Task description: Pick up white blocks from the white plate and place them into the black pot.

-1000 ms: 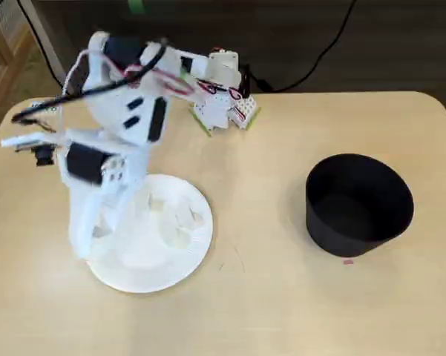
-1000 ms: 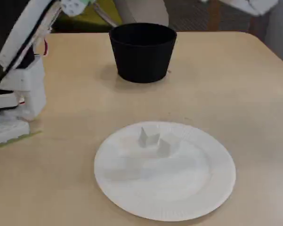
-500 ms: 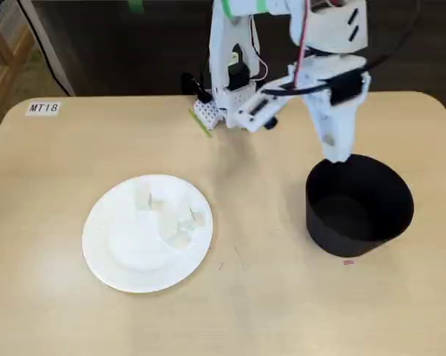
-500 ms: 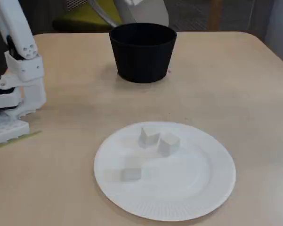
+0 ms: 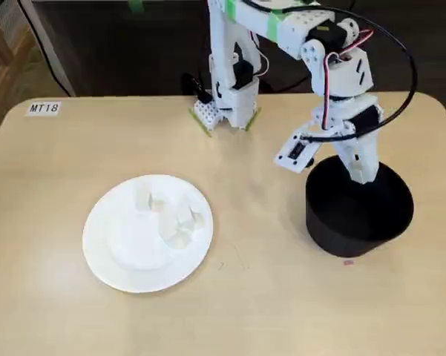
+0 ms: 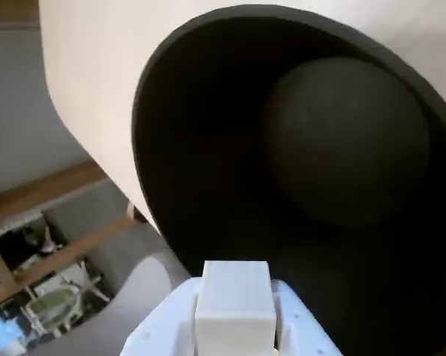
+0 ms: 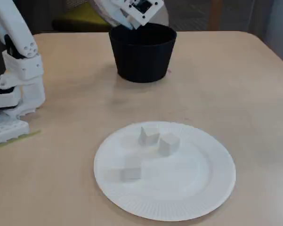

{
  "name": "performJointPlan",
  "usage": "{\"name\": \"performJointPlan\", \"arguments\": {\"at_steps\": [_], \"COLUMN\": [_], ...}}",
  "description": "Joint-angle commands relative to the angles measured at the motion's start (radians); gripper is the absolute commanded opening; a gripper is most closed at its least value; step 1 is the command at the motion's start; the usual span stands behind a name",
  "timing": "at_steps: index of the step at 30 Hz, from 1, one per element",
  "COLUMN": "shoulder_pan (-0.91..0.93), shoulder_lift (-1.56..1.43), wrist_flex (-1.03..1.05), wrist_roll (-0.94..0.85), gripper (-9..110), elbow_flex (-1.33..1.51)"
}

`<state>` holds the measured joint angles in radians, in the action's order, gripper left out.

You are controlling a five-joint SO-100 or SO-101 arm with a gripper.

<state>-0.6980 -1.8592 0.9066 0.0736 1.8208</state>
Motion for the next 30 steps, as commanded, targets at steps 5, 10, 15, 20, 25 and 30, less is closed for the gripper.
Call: {"name": "performJointPlan", "arguments": {"at_steps": [5,10,15,20,25,30], "shoulder_pan": [0.012,0.026,0.126,0.416,0.834,1.131], "shoulder_lift": [-0.008,-0.015,-0.098,-0.258,-0.302,-0.173], "wrist_flex": [-0.023,-0.023,0.1,0.305,0.433,0.483], "wrist_roll": [-0.037,-0.038,-0.077,-0.199,-0.388,-0.518], "gripper": [33,26,-2,-2,-2,-2], "elbow_flex": [-0.002,-0.005,-0.014,-0.014,-0.014,-0.014]}}
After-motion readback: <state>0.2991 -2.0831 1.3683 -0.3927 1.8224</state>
